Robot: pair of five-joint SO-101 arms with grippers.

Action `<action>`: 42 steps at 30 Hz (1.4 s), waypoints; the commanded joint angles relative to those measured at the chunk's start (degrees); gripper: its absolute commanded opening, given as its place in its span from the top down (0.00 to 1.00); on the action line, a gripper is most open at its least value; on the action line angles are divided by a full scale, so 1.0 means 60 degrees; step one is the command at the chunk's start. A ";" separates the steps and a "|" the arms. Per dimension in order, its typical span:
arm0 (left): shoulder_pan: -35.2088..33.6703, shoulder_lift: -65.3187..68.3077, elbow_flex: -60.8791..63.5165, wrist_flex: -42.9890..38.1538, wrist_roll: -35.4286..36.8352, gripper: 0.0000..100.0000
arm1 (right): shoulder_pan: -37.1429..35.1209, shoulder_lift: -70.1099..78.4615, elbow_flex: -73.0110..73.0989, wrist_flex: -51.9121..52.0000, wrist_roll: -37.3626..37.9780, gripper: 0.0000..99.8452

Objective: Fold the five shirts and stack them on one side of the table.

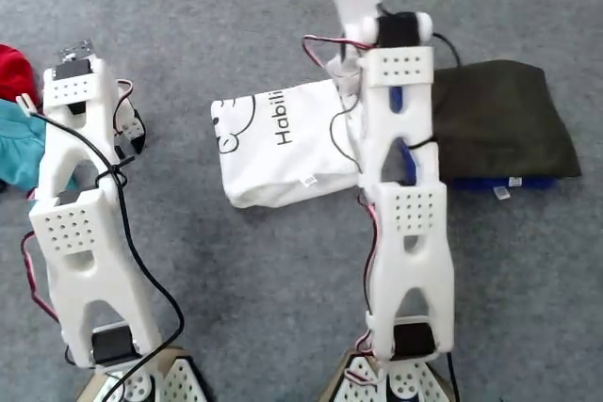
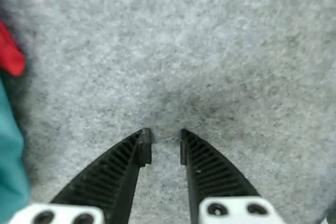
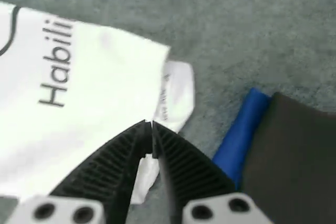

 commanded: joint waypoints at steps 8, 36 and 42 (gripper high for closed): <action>0.0066 -0.0205 -0.0007 -0.0293 -0.0088 0.88 | -0.0615 -0.4652 0.9150 -0.2755 -0.0073 0.99; 0.1707 -0.1670 -0.2879 0.2125 -0.0015 0.88 | 0.1436 -0.7040 1.1436 -0.3971 0.0982 0.99; 0.4154 -0.1187 -0.3363 0.1201 0.0000 0.88 | 0.1436 -0.8007 1.1465 -0.3810 0.0952 0.99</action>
